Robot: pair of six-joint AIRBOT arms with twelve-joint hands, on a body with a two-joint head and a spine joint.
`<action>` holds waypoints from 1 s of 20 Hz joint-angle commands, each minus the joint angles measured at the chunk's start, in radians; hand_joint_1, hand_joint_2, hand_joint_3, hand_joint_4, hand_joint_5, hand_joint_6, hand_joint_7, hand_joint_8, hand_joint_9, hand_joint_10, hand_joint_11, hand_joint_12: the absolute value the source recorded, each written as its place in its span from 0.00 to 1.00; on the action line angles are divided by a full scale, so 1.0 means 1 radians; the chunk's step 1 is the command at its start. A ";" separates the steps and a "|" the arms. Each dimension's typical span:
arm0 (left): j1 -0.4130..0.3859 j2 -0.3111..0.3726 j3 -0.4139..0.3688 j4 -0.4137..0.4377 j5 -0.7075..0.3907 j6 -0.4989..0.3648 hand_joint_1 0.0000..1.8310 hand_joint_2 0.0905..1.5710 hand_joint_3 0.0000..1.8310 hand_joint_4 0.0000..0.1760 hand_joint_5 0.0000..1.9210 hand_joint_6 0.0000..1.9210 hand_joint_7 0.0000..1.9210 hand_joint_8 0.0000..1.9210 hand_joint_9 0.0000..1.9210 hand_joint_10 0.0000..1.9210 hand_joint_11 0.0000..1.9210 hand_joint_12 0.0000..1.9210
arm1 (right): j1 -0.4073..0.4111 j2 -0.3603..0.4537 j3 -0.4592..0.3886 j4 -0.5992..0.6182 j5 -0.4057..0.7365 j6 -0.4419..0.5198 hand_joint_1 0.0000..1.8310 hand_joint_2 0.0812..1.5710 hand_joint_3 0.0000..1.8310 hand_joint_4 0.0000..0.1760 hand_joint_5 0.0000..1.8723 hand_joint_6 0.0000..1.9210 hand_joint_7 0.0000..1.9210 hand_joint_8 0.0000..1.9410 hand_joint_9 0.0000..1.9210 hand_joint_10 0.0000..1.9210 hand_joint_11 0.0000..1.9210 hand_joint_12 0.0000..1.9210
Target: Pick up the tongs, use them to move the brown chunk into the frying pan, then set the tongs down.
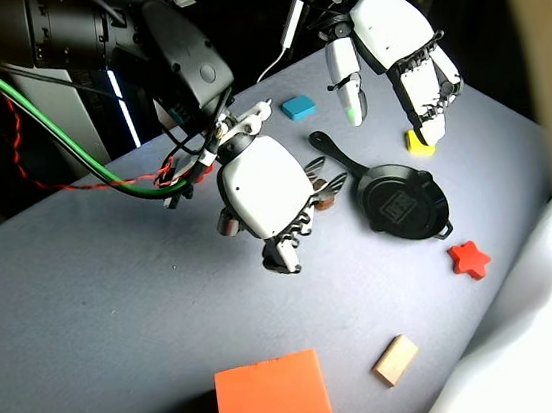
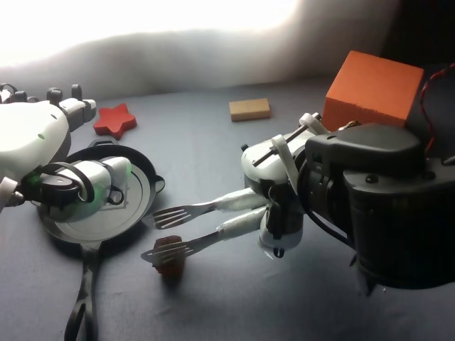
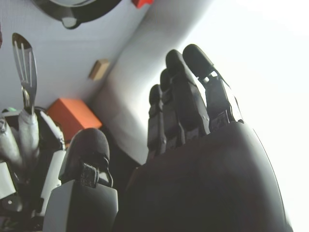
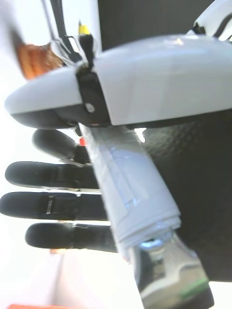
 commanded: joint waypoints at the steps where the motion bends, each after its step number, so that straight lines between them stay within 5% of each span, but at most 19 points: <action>1: -0.012 0.013 0.004 0.080 -0.057 0.003 0.12 0.87 0.00 0.03 0.12 0.00 0.16 0.00 0.23 0.00 0.00 0.66 | 0.004 -0.003 0.001 -0.068 -0.007 0.006 0.61 0.75 0.00 0.00 0.43 0.64 0.55 0.00 0.52 0.04 0.22 0.68; 20: -0.011 0.014 0.006 0.072 -0.044 0.014 0.12 0.87 0.00 0.03 0.13 0.00 0.17 0.00 0.23 0.00 0.01 0.66 | -0.052 -0.041 0.049 -0.107 -0.018 0.017 0.60 0.76 0.00 0.00 0.42 0.66 0.55 0.00 0.51 0.04 0.20 0.69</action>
